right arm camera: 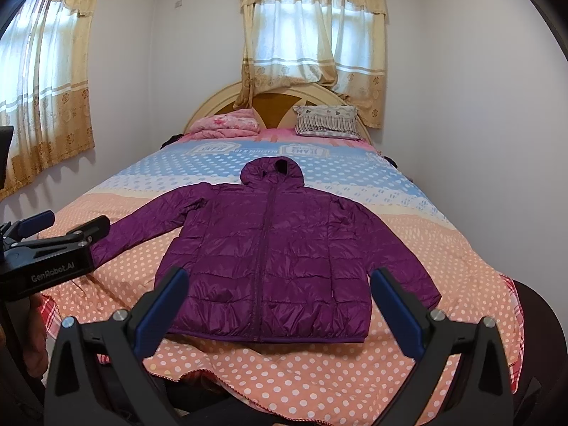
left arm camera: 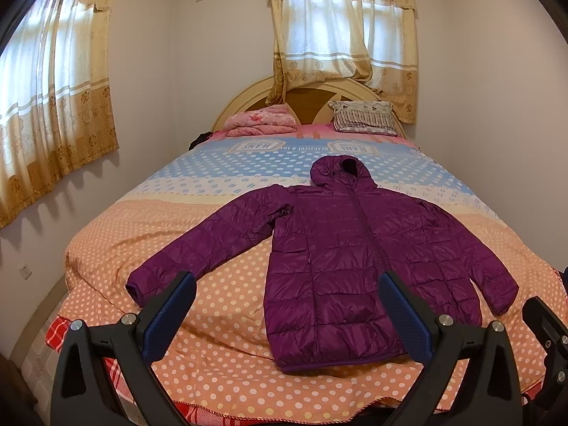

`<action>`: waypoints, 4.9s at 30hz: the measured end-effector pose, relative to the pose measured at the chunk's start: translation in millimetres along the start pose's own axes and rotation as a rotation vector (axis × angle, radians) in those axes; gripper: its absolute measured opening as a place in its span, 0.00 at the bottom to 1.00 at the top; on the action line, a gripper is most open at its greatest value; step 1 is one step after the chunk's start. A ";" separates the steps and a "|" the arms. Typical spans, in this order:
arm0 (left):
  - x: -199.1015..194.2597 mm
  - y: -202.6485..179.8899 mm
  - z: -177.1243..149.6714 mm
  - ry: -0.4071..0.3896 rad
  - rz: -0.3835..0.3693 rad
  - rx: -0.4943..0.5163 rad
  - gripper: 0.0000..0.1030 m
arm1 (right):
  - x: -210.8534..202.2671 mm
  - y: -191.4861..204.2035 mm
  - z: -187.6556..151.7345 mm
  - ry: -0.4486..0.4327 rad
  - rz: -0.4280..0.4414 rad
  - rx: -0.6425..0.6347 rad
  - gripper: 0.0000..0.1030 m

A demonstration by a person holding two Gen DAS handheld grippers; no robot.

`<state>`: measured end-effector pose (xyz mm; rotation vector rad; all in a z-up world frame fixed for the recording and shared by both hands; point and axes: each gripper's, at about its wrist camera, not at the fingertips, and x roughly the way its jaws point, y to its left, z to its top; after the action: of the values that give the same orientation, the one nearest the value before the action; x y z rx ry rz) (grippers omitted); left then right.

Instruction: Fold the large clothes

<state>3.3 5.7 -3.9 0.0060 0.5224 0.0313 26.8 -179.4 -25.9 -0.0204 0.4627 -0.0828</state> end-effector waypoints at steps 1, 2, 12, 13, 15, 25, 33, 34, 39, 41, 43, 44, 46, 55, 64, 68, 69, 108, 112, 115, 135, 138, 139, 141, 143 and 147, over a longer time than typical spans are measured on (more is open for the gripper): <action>0.6 0.2 -0.5 0.002 0.001 -0.001 0.99 | -0.1 0.6 0.8 0.002 0.000 -0.001 1.00; 1.0 0.5 -0.6 0.002 0.001 0.000 0.99 | -0.3 1.0 0.7 0.003 0.000 -0.002 1.00; 0.6 -1.1 -0.6 0.000 0.005 0.004 0.99 | 1.8 2.3 -1.7 0.003 -0.005 -0.002 1.00; 0.6 -1.2 -0.5 0.000 0.005 0.004 0.99 | 2.0 1.9 -1.1 0.004 -0.004 -0.002 1.00; 0.8 -1.0 -0.1 0.000 0.006 0.005 0.99 | 2.2 2.4 -1.8 0.005 -0.003 -0.002 1.00; 2.2 1.3 1.0 -0.003 0.010 0.001 0.99 | 2.6 2.7 -4.0 0.008 -0.004 0.000 1.00; 2.4 2.7 1.3 -0.004 0.011 -0.001 0.99 | 4.1 1.1 -6.1 0.012 -0.002 0.000 1.00; 2.6 2.8 1.4 -0.004 0.010 -0.001 0.99 | 4.1 1.1 -7.0 0.013 -0.002 0.001 1.00; 2.4 3.8 1.7 -0.004 0.011 -0.001 0.99 | 4.1 1.2 -7.6 0.014 -0.002 0.000 1.00; 2.5 3.9 1.9 -0.004 0.011 0.000 0.99 | 4.2 0.8 -7.0 0.015 -0.003 0.000 1.00; 2.6 4.1 2.0 -0.005 0.011 -0.001 0.99 | 5.1 0.3 -5.8 0.015 -0.003 0.001 1.00; 2.8 4.3 2.3 -0.005 0.012 -0.002 0.99 | 4.6 0.3 -6.8 0.015 -0.003 0.001 1.00; 3.0 4.5 2.4 -0.006 0.012 -0.002 0.99 | 4.9 0.5 -5.7 0.015 -0.002 0.001 1.00; 2.9 5.2 2.2 -0.004 0.011 0.000 0.99 | 6.1 0.8 -5.9 0.025 0.000 0.001 1.00; 4.5 6.6 2.0 0.001 0.013 -0.001 0.99 | 7.9 1.0 -4.7 0.036 0.002 0.005 1.00; 7.4 6.7 -0.5 0.002 0.016 0.004 0.99 | 11.2 -0.3 -5.1 0.046 0.003 0.010 1.00; 10.0 6.6 -1.3 0.006 0.017 0.009 0.99 | 13.0 -1.3 -5.9 0.050 0.003 0.011 1.00; 318.3 15.3 13.8 0.202 0.213 0.144 0.99 | 222.5 -271.8 -72.2 0.440 -0.354 0.432 0.18; 337.2 20.5 12.3 0.221 0.260 0.172 0.99 | 224.1 -292.8 -70.2 0.430 -0.376 0.454 0.16; 351.1 29.0 7.4 0.245 0.287 0.186 0.99 | 224.5 -309.9 -66.9 0.425 -0.397 0.464 0.14; 357.1 57.3 24.7 0.210 0.284 0.218 0.99 | 192.7 -341.7 -13.8 0.284 -0.488 0.446 0.11; 354.0 57.8 42.0 0.188 0.277 0.195 0.99 | 193.4 -325.0 18.0 0.231 -0.461 0.407 0.11; 353.2 56.6 46.0 0.184 0.272 0.189 0.99 | 195.5 -316.3 30.9 0.213 -0.448 0.387 0.11; 351.8 53.1 54.7 0.170 0.265 0.179 0.99 | 201.1 -298.1 51.5 0.184 -0.419 0.355 0.11; 352.9 47.8 62.7 0.157 0.258 0.174 0.99 | 211.1 -276.7 69.6 0.165 -0.378 0.324 0.11; 360.2 38.5 68.5 0.156 0.249 0.165 0.99 | 241.4 -226.8 93.5 0.147 -0.300 0.251 0.11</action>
<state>348.3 55.7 -123.6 0.2313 0.6772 0.2330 266.7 -425.7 -41.0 0.1641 0.5913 -0.4387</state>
